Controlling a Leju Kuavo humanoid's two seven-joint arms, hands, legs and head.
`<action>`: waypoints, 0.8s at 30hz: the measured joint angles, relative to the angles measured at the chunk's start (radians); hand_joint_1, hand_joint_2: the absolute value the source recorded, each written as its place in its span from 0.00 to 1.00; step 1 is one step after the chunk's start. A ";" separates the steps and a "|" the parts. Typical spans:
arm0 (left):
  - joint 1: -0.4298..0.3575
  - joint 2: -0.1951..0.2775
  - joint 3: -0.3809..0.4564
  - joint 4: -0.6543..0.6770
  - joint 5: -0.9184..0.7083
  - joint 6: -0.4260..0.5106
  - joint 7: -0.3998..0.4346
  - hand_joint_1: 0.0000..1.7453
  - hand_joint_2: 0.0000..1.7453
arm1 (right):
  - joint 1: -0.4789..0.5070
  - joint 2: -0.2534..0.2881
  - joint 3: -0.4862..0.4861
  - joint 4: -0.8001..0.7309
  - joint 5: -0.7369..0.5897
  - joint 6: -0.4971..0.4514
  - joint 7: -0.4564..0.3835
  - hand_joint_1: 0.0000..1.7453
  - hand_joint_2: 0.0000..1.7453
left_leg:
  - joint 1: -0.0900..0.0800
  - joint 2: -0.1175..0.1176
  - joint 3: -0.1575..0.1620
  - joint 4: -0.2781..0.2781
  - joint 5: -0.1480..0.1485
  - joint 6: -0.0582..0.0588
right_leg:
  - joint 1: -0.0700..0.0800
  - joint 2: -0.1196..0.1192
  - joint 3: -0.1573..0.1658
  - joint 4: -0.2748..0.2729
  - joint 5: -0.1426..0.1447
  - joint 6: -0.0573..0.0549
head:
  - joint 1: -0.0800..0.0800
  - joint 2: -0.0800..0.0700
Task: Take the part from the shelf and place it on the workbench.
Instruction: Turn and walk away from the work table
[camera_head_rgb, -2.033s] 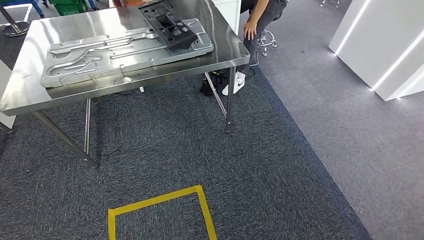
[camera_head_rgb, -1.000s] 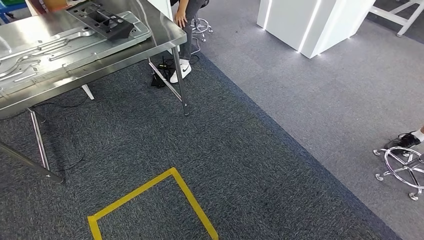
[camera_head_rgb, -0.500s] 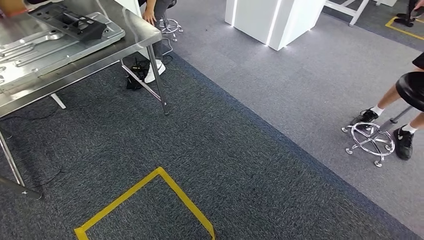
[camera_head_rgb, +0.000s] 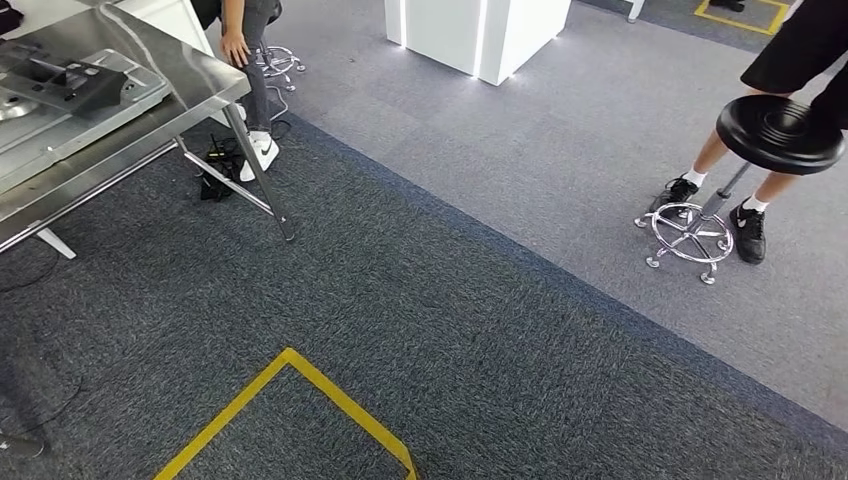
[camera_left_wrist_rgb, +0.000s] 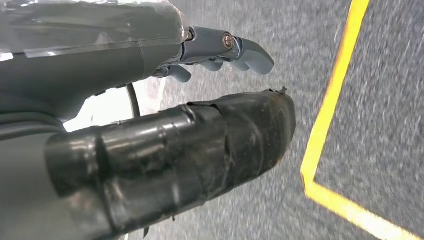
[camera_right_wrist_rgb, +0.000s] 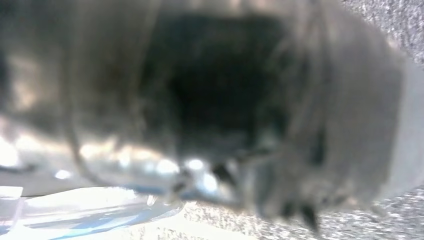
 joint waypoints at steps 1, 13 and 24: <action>0.001 0.003 -0.004 0.005 -0.001 0.010 -0.001 0.00 0.00 | 0.000 0.002 -0.004 -0.001 0.005 0.007 0.002 0.00 0.00 | 0.003 -0.007 0.023 -0.057 0.040 -0.002 | -0.001 0.012 -0.002 0.007 -0.002 0.003 | 0.000 0.000; -0.002 0.034 -0.063 0.062 0.001 0.039 -0.044 0.00 0.00 | 0.000 0.007 -0.027 -0.009 0.040 0.040 -0.007 0.00 0.00 | 0.001 -0.020 0.079 -0.221 0.110 0.032 | -0.007 0.026 -0.070 0.116 -0.051 0.046 | 0.004 0.000; -0.015 0.059 -0.070 0.107 0.072 -0.043 -0.016 0.00 0.00 | -0.009 -0.003 -0.071 0.011 0.007 0.124 -0.027 0.00 0.00 | -0.003 0.097 0.096 -0.231 0.105 0.012 | 0.003 -0.077 -0.013 0.026 -0.015 0.031 | 0.005 0.000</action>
